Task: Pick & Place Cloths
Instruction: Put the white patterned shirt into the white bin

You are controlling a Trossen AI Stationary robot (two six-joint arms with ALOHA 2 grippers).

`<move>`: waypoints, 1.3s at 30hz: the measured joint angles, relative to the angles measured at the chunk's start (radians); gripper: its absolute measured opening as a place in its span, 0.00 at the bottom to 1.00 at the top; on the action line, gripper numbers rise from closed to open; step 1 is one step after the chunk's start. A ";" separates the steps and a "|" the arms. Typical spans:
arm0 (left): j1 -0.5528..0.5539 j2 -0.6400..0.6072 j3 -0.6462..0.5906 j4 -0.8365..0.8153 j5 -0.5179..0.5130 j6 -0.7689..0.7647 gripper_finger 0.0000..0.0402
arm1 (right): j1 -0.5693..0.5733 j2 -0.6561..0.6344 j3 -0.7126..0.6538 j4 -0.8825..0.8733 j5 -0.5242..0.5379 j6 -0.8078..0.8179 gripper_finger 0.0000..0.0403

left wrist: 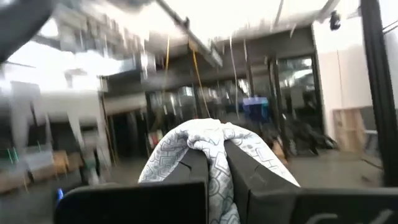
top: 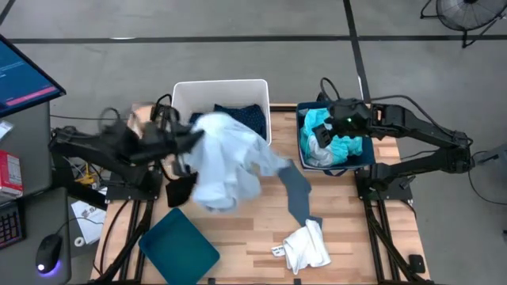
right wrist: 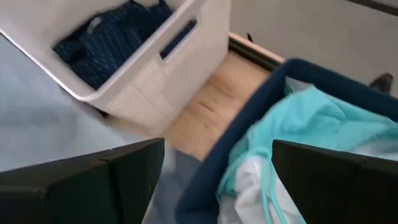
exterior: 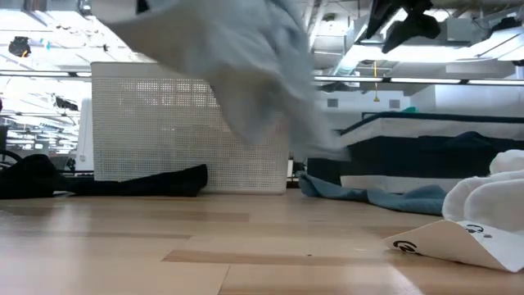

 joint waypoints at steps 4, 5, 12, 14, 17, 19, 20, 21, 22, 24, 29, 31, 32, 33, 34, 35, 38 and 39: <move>0.019 0.008 0.146 0.000 0.038 0.265 0.00 | 0.000 0.000 0.000 0.043 0.000 0.000 0.72; 0.025 0.013 0.180 0.001 0.038 0.331 0.00 | 0.000 0.000 0.000 0.048 0.000 0.000 0.72; 0.159 0.037 0.360 0.002 0.041 0.609 0.00 | 0.000 0.045 0.000 0.054 0.001 0.000 0.72; 0.219 0.054 0.399 0.001 0.060 0.629 0.00 | 0.000 0.066 0.000 0.054 0.000 0.000 0.72; 0.314 0.076 0.442 0.000 0.095 0.631 0.00 | 0.000 0.099 0.000 0.054 -0.004 0.000 0.72; 0.372 0.090 0.454 0.003 0.102 0.625 0.00 | 0.000 0.120 0.000 0.054 -0.004 0.000 0.72; 0.400 0.098 0.454 0.000 0.102 0.611 0.00 | 0.000 0.129 0.000 0.054 -0.005 0.000 0.72; 0.426 0.109 0.454 -0.006 0.102 0.593 0.00 | 0.000 0.137 0.000 0.055 -0.005 -0.004 0.72; 0.452 0.119 0.454 -0.019 0.102 0.569 0.00 | 0.000 0.144 0.000 0.055 -0.007 -0.013 0.72; 0.507 0.142 0.454 -0.068 0.102 0.533 0.00 | 0.000 0.152 0.000 0.055 -0.011 -0.026 0.72; 0.623 0.222 0.453 -0.165 0.102 0.421 0.00 | 0.000 0.151 0.000 0.054 -0.023 -0.026 0.72; 0.659 0.258 0.451 -0.212 0.102 0.364 0.00 | 0.000 0.148 0.000 0.053 -0.023 -0.026 0.72; 0.674 0.277 0.446 -0.225 0.102 0.344 0.00 | 0.000 0.148 0.000 0.053 -0.023 -0.026 0.72; 0.686 0.293 0.435 -0.235 0.102 0.330 0.00 | 0.000 0.146 0.000 0.051 -0.023 -0.026 0.72; 0.697 0.307 0.418 -0.242 0.102 0.315 0.00 | 0.000 0.141 0.000 0.048 -0.023 -0.026 0.72; 0.708 0.321 0.399 -0.242 0.102 0.305 0.00 | 0.000 0.137 0.000 0.048 -0.023 -0.026 0.72; 0.732 0.353 0.332 -0.243 0.103 0.249 0.00 | 0.000 0.133 0.001 0.043 -0.023 -0.026 0.72; 0.735 0.360 0.308 -0.243 0.103 0.228 0.00 | 0.000 0.132 0.001 0.042 -0.023 -0.026 0.72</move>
